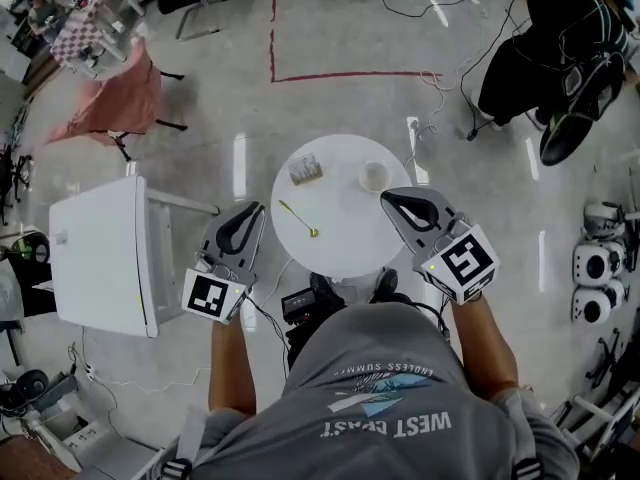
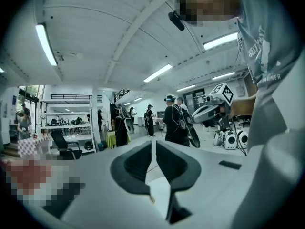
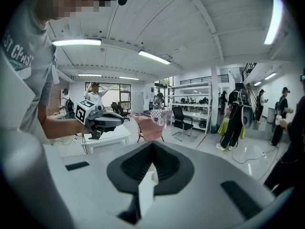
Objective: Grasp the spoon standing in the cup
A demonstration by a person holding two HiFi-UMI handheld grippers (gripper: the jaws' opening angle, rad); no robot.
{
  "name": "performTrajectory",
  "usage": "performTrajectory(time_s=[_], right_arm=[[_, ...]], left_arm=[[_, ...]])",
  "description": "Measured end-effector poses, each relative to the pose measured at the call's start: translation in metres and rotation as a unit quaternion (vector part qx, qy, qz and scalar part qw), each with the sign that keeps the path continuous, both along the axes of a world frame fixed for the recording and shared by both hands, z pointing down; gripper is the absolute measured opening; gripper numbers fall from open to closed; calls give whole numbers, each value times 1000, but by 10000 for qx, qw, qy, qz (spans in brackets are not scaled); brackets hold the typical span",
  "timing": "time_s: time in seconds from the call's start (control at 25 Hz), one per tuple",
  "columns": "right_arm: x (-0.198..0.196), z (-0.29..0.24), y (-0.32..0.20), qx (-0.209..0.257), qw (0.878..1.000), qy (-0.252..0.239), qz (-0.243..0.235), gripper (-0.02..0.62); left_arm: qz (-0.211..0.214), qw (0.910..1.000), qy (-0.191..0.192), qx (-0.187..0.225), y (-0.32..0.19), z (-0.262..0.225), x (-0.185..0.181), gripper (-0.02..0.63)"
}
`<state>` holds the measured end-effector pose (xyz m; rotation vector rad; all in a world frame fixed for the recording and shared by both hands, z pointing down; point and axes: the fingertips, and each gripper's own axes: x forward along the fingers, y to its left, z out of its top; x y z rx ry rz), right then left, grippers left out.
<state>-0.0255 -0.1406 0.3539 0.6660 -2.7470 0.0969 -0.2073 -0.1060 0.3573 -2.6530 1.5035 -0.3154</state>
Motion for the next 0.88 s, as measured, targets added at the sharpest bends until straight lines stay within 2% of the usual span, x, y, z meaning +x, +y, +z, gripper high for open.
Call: performTrajectory(time_s=[0.08,0.28,0.44,0.88], right_arm=[[1,-2,8,32,10000,-6,14,0],[-2,-5,15,178,9998,-49,69,0],[-3,-6,20,248,9996,-84,115,0],[-3,-1,36,230,9994,-7,264,0]], left_arm=[[36,10000,-23,25,9,-3,0,29],[62,9994,299,177,14,-17,5,28],[201,9995,20,246,20,-11,0,28],[291,9993,-1,216,31,-8,-9,28]])
